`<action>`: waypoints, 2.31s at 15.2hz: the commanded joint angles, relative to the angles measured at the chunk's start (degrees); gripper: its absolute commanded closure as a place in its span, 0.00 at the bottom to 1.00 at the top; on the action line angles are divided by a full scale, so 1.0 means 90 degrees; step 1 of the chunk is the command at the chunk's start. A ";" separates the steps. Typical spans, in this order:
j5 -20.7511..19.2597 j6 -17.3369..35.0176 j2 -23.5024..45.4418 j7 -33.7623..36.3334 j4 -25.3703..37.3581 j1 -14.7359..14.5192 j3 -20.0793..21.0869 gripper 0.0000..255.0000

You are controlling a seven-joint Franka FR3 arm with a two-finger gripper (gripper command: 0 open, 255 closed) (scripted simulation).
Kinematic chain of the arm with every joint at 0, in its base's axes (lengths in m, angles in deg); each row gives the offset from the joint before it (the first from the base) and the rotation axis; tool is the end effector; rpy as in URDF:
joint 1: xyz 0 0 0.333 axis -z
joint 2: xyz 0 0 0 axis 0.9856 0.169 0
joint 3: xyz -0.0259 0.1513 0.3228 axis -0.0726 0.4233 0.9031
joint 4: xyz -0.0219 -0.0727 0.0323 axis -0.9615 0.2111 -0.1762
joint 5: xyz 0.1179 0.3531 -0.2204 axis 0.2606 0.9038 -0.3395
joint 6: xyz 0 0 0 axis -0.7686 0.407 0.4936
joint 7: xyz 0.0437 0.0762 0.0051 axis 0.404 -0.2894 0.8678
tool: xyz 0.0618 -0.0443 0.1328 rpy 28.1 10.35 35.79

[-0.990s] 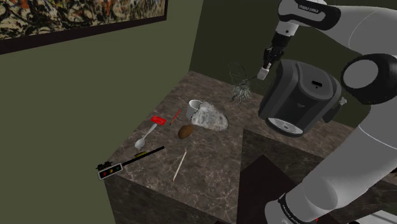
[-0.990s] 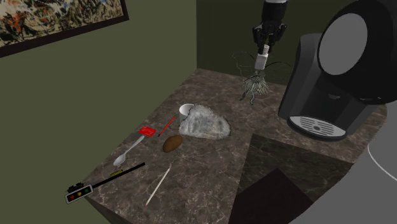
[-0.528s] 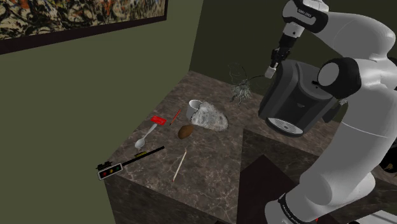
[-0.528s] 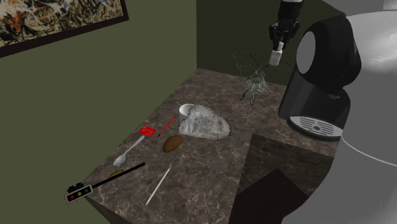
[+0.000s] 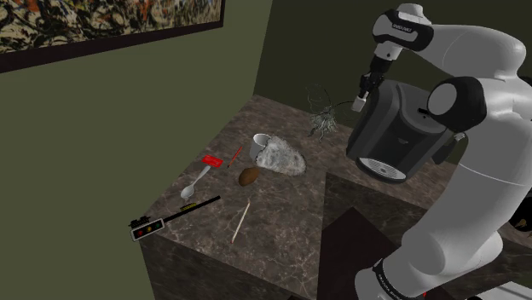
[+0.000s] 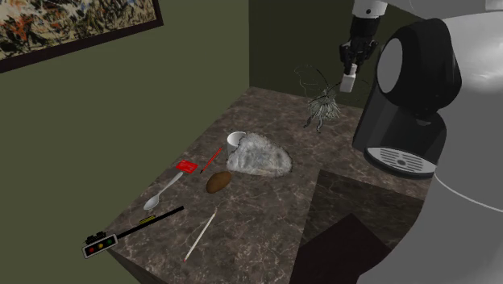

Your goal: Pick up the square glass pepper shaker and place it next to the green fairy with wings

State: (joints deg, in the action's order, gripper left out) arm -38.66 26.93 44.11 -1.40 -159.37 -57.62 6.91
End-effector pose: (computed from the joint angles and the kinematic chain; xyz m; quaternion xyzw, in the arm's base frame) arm 0.5645 -0.4163 0.5710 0.9962 -0.0859 -0.0111 0.0102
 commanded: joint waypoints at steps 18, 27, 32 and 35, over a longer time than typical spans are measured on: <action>-0.0046 0.1724 -0.0183 0.0036 -0.1901 -0.0121 0.0032 1.00; 0.0002 0.2442 -0.0050 0.0016 -0.2492 -0.0127 0.0054 1.00; 0.0044 0.2824 0.0070 -0.0004 -0.2759 -0.0121 0.0071 1.00; 0.0074 0.3048 0.0157 -0.0019 -0.2900 -0.0116 0.0084 1.00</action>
State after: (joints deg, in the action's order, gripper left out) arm -38.09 53.77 45.21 -1.56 -185.19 -58.66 7.61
